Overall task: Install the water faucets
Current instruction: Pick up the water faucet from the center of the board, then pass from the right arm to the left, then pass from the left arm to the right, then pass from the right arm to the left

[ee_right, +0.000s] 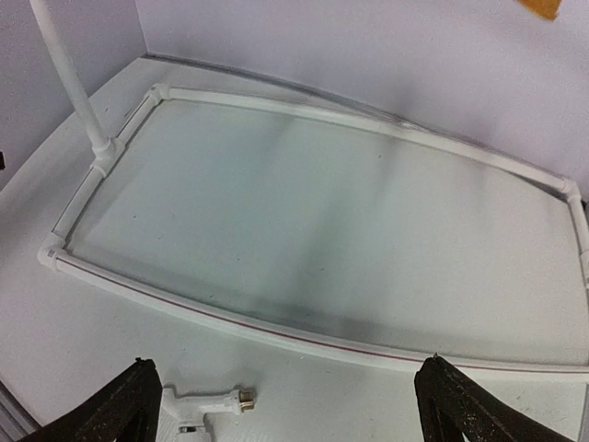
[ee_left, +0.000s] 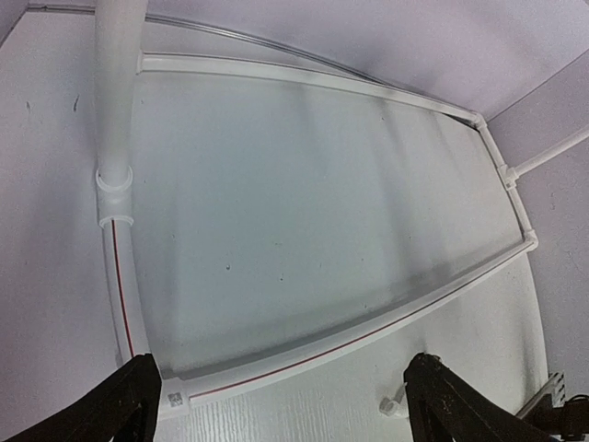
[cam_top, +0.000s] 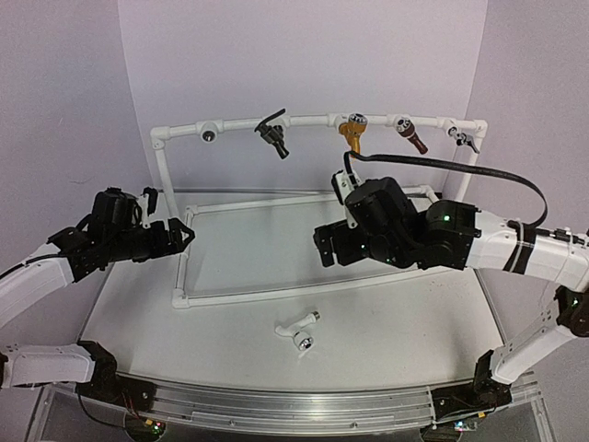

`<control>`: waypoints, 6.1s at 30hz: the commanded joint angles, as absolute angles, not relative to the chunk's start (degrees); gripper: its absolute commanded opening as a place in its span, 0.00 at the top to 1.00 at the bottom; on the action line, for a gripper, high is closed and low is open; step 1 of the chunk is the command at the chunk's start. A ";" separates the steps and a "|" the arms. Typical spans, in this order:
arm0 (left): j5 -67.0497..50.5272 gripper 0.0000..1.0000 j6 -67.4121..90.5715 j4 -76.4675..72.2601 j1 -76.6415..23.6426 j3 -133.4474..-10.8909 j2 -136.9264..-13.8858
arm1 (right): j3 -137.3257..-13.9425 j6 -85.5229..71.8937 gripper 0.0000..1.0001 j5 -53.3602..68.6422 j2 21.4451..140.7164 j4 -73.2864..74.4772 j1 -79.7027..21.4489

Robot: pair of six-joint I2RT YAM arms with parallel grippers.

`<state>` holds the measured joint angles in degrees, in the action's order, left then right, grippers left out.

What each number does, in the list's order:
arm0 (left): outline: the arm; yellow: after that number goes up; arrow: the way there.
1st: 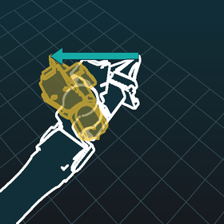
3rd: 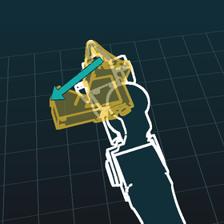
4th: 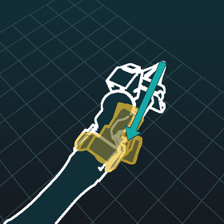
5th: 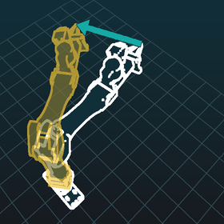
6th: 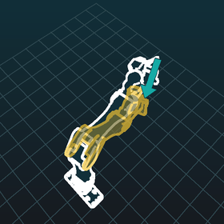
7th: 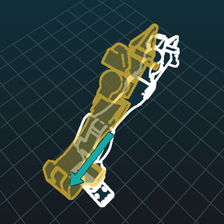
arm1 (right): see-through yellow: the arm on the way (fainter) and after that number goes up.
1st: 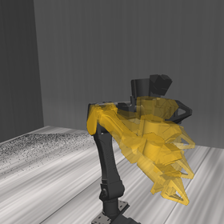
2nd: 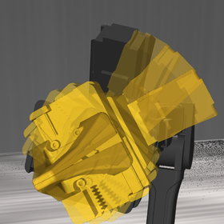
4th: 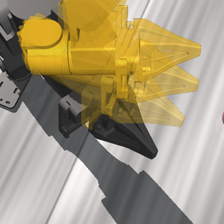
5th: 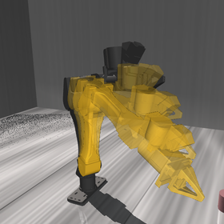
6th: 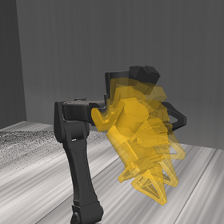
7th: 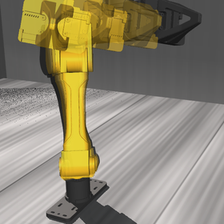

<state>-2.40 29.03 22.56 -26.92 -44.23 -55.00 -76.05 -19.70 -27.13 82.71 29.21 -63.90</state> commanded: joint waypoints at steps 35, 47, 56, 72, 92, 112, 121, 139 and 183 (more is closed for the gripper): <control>-30.21 0.24 42.12 13.96 -26.89 -39.26 -62.27 | -71.63 -17.67 0.85 -22.29 111.85 18.75 -73.02; -49.79 0.15 50.67 -5.28 -28.28 -36.78 -67.12 | -71.80 21.94 1.00 -0.53 101.49 2.68 -73.30; -52.05 0.26 48.17 -4.05 -33.82 -39.84 -72.23 | -76.27 24.94 1.00 0.24 104.45 0.58 -73.30; -43.13 0.97 47.92 -6.46 -34.64 -42.29 -70.70 | -75.55 19.28 0.66 -6.25 104.27 0.61 -73.27; -23.72 1.00 50.01 -30.18 -34.63 -30.89 -50.05 | -55.64 -27.04 0.02 -0.17 95.72 -43.57 -73.20; -28.24 1.00 58.06 -46.91 -34.63 -28.88 -49.91 | -70.49 -36.11 0.35 10.23 109.73 -63.37 -68.13; -28.79 1.00 59.10 -49.01 -34.64 -29.22 -51.54 | -73.74 -33.27 0.41 10.26 112.40 -63.40 -68.12; -29.07 0.81 58.16 -40.74 -34.60 -30.89 -50.93 | -74.12 -26.43 1.00 9.70 112.59 -64.60 -68.05; -8.89 0.49 34.98 16.43 -10.86 -49.14 -96.83 | -92.40 23.81 1.00 -32.32 106.99 7.99 -70.51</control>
